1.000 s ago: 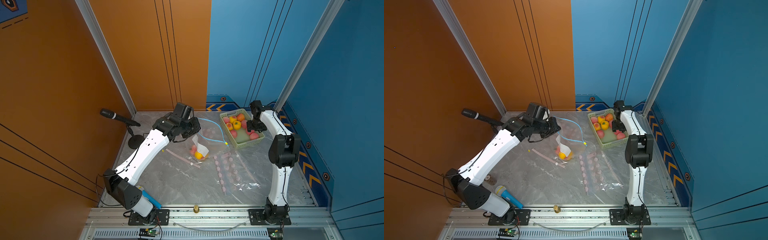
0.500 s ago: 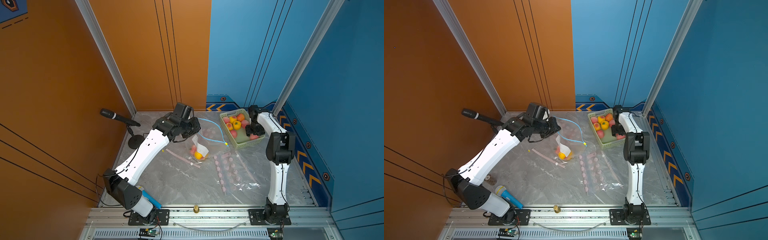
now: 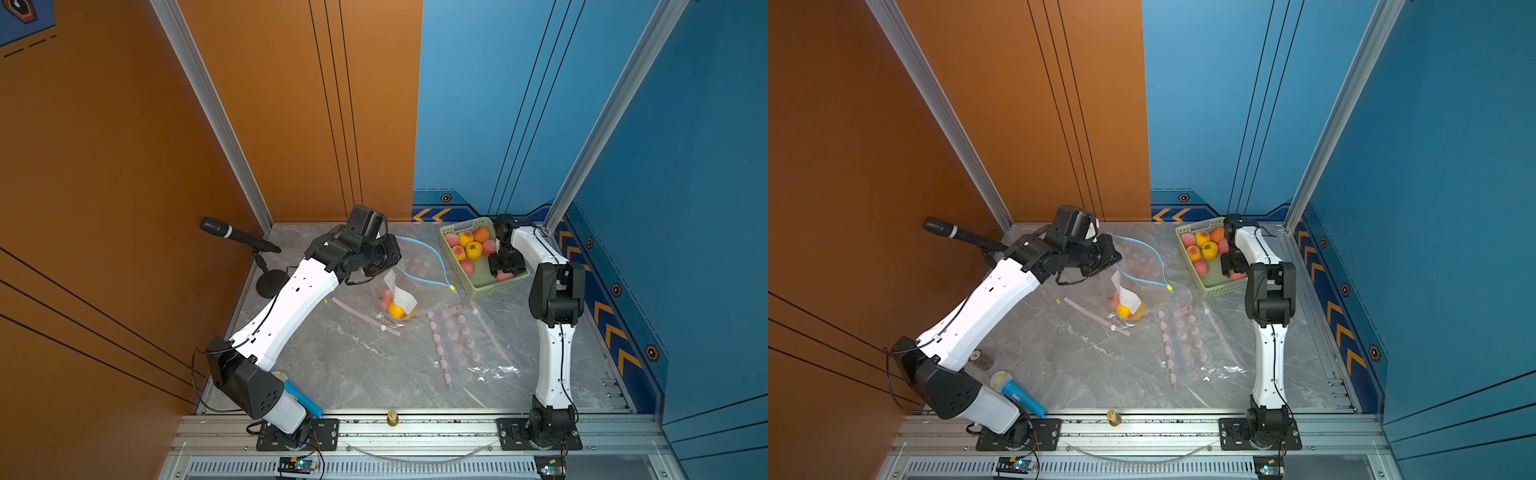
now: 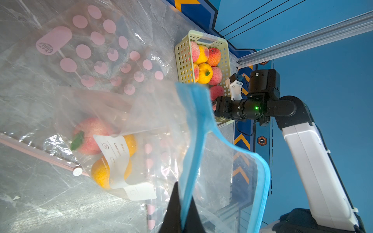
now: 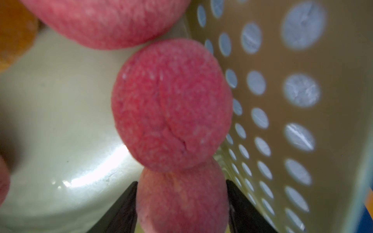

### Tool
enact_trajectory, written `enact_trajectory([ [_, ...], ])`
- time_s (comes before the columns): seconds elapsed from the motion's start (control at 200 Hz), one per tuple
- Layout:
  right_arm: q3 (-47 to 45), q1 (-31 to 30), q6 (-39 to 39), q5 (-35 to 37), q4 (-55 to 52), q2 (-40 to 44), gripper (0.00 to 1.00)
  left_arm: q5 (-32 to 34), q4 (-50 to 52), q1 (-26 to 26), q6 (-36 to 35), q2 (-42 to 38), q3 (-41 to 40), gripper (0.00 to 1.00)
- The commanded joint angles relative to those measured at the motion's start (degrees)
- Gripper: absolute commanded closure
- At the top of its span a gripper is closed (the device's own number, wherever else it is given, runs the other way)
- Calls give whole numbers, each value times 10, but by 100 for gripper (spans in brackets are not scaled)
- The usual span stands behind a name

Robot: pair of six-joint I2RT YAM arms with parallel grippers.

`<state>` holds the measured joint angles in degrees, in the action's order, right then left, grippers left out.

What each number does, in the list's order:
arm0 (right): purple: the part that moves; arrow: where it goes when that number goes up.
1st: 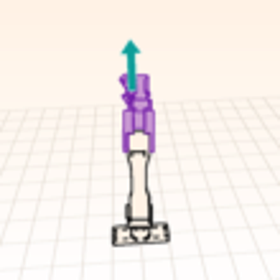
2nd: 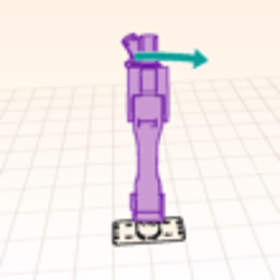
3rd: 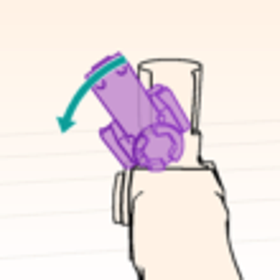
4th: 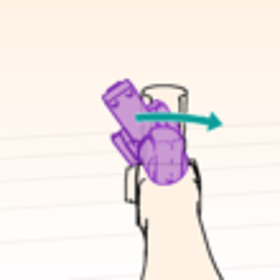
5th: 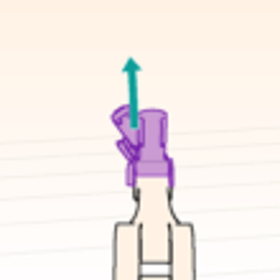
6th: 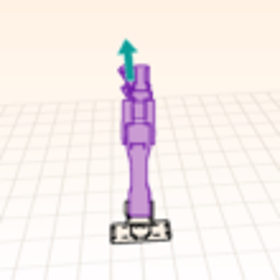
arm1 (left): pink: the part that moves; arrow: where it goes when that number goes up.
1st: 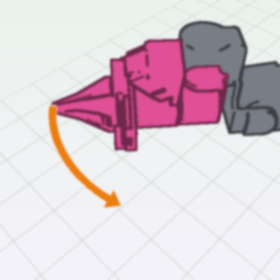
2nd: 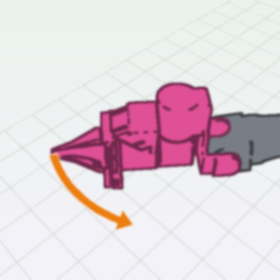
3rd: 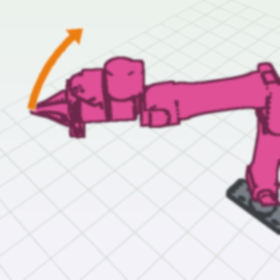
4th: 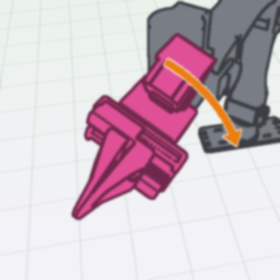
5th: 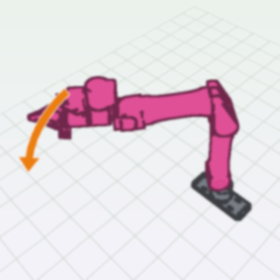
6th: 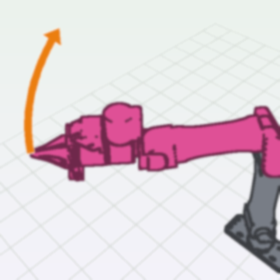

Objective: Place the peach in a zip-top bag and seal the zipper
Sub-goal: Pick up the peach from the basket.

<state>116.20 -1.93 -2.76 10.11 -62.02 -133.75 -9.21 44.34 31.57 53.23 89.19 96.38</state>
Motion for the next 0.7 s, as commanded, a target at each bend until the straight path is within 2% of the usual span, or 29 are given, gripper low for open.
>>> enact_trajectory([
  [0.0,16,-3,-3,-7,-10,-16,33,1,1,1,-6,-12,4,100],
  [0.205,15,-3,-3,6,-11,-18,32,2,1,0,-5,-11,3,100],
  [0.38,10,-5,-5,8,-10,0,52,1,1,0,-6,-11,3,100],
  [0.696,5,-34,-17,-5,-8,96,68,1,1,0,-6,-10,0,100],
])
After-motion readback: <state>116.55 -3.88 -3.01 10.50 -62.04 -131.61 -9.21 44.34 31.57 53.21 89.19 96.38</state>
